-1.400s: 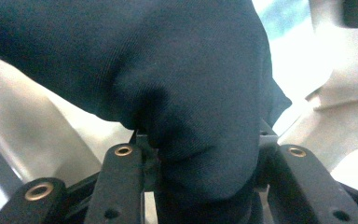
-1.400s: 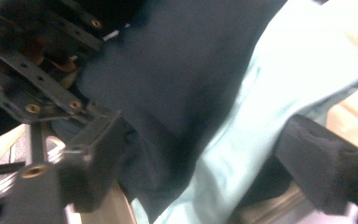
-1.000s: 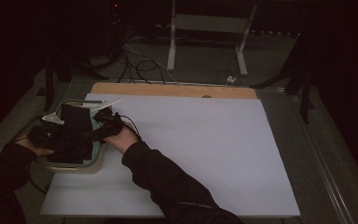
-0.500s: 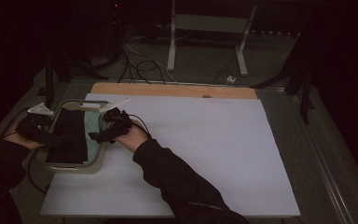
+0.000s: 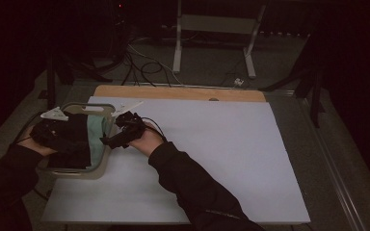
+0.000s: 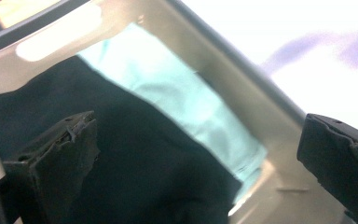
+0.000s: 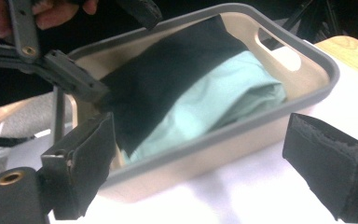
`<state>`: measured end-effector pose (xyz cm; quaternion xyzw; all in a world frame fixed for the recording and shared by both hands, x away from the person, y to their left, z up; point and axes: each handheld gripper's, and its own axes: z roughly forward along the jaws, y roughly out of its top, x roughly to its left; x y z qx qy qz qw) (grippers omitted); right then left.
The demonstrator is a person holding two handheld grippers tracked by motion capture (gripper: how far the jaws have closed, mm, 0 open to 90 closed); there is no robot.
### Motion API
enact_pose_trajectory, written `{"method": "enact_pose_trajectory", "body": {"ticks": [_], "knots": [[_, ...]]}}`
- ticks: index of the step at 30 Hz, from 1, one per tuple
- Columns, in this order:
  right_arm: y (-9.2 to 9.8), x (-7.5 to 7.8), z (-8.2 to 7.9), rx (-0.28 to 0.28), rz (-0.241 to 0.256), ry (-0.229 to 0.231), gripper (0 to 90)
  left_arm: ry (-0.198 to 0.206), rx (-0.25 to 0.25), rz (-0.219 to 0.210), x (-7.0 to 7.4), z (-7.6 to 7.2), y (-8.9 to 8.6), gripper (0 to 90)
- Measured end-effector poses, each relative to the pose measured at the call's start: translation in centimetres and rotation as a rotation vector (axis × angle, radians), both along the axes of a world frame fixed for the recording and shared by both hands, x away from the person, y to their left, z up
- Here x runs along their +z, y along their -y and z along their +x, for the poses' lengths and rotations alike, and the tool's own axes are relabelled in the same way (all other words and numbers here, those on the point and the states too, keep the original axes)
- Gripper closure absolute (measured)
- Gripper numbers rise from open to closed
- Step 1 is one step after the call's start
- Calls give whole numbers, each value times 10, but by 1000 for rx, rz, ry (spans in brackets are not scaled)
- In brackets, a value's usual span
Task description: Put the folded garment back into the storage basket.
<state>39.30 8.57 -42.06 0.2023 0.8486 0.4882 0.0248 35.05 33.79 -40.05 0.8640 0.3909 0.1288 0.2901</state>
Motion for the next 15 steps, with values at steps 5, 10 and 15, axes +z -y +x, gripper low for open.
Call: {"method": "enact_pose_trajectory", "body": {"ticks": [5,10,15], "knots": [[12,1,2,11,-5,15,94,8,-27,0,2,-1,12,0],[23,1,3,-8,-2,12,94,19,-55,-13,3,0,24,0],[34,0,6,-11,-14,26,94,19,-84,-30,4,1,35,0]]}}
